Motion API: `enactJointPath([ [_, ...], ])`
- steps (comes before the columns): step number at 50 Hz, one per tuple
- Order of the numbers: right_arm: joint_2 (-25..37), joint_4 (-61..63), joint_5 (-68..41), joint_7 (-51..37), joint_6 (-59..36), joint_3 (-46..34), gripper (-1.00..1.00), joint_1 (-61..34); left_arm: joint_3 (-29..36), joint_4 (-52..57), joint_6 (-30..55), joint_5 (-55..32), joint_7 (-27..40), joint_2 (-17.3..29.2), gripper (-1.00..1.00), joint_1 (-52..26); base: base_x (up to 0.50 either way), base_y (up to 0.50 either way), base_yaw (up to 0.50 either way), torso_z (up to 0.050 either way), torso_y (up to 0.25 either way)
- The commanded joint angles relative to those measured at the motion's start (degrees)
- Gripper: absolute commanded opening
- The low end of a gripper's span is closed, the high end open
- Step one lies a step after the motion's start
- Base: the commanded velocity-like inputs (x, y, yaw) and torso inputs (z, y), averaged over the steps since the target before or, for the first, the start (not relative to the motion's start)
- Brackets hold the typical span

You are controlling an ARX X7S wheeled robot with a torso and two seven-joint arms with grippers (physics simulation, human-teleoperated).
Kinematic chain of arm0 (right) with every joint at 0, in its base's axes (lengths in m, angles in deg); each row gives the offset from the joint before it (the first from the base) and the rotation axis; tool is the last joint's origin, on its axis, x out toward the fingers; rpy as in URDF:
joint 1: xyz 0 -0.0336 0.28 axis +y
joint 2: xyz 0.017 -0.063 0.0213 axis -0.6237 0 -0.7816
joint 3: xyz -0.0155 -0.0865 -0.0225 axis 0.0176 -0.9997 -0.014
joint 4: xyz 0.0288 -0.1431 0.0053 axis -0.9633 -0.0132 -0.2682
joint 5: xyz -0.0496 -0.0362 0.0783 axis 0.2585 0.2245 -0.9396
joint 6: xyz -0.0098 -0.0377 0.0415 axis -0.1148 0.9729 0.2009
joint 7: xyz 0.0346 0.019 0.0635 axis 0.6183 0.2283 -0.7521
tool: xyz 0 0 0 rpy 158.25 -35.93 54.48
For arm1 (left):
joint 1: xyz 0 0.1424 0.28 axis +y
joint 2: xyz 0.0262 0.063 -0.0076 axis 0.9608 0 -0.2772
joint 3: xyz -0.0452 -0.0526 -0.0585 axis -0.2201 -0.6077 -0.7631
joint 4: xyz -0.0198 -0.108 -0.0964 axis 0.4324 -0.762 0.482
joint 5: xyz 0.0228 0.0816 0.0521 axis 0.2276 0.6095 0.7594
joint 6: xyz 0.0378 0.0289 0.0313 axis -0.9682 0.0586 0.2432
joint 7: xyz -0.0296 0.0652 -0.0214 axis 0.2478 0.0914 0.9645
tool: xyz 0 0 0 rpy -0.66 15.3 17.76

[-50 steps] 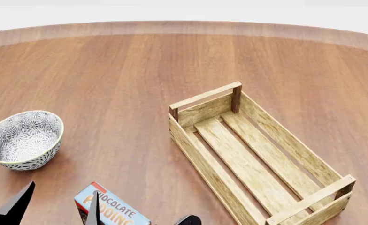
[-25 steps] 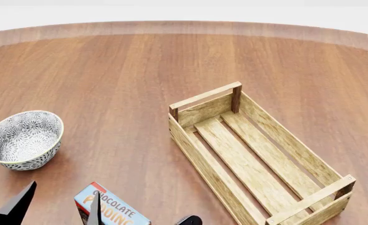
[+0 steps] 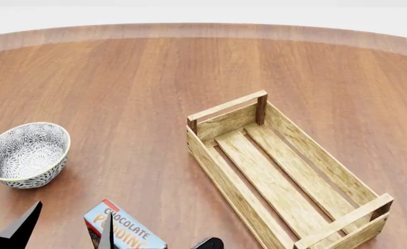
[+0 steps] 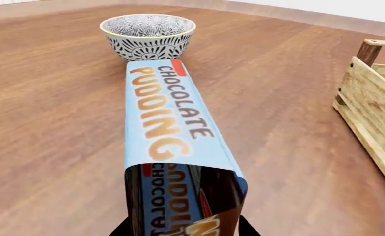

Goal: Pick up the chocolate pudding and put it in the tray.

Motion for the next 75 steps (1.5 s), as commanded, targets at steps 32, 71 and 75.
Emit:
enactJointPath([
  [32,12.9,36.7,-4.3,-10.2,-19.0,4.0,-1.00,4.9,-0.2,-0.3,-1.2,-1.2,0.9,1.4,1.00,0.6,0.00,0.00,0.00,0.000,0.000],
  [71,14.5,29.2,-7.4,-17.1,-18.6,13.5,-1.00,0.5,-0.2,-1.9,-3.6,-2.3,1.5,1.9,1.00,1.4,0.00,0.00,0.00,0.000,0.000],
  [75,14.4,27.9,-7.5,-18.1,-18.8,14.3,-1.00,-0.2,-0.1,-2.0,-3.5,-2.3,1.7,2.0,1.00,1.4,0.00,0.00,0.00,0.000,0.000],
])
